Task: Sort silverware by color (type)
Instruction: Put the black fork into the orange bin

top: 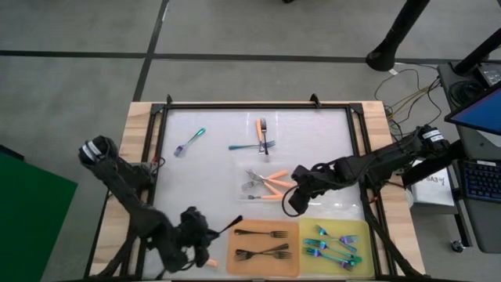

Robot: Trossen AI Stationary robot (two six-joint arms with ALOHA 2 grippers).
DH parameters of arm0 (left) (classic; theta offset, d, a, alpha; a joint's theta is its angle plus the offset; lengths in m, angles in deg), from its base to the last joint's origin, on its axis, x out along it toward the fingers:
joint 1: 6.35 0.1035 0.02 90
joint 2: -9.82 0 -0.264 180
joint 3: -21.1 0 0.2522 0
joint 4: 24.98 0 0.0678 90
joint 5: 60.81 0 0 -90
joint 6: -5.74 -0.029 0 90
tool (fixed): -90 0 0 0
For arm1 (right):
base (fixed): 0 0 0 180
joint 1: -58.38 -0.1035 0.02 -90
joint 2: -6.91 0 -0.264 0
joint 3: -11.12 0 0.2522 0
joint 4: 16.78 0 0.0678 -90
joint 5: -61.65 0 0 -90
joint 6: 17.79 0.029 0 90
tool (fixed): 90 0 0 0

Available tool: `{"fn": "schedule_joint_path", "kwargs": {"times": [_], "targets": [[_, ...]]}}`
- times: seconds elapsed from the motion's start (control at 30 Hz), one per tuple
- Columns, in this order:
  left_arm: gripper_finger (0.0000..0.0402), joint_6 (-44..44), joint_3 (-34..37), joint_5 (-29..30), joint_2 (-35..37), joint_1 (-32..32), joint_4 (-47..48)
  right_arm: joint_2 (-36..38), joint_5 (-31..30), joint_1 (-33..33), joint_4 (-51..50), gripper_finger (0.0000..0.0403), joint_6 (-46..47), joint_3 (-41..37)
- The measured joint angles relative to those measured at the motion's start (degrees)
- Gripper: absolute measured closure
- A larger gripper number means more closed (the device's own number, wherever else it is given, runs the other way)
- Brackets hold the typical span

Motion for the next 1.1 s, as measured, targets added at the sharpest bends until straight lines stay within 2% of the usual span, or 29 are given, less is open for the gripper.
{"fn": "schedule_joint_path", "kwargs": {"times": [0.13, 0.3, 0.53, 0.8, 1.1], "targets": [[0.0401, -7.22, 0.00, -1.46, -0.28, 3.74, -6.91, 0.00, -0.06, 0.39, 1.56, 0.0310, -2.68, 0.00], [0.0401, -11.97, 0.00, -1.42, -0.33, 6.93, -12.06, 0.00, 0.01, 0.36, 2.01, 0.0310, -4.73, 0.00], [0.0402, -13.67, 0.00, -1.11, -2.22, 8.78, -21.17, 0.00, 0.01, 0.36, 1.88, 0.0310, -7.41, 0.00], [0.0402, -13.57, -0.53, -1.22, -10.90, 9.15, -34.14, 0.00, 0.10, 0.36, 1.81, 0.0310, -10.89, 0.00], [0.0398, -22.04, -10.11, -3.38, -18.41, 9.53, -32.34, 0.00, 0.12, 0.36, 1.83, 0.0310, -11.66, 0.00]]}}
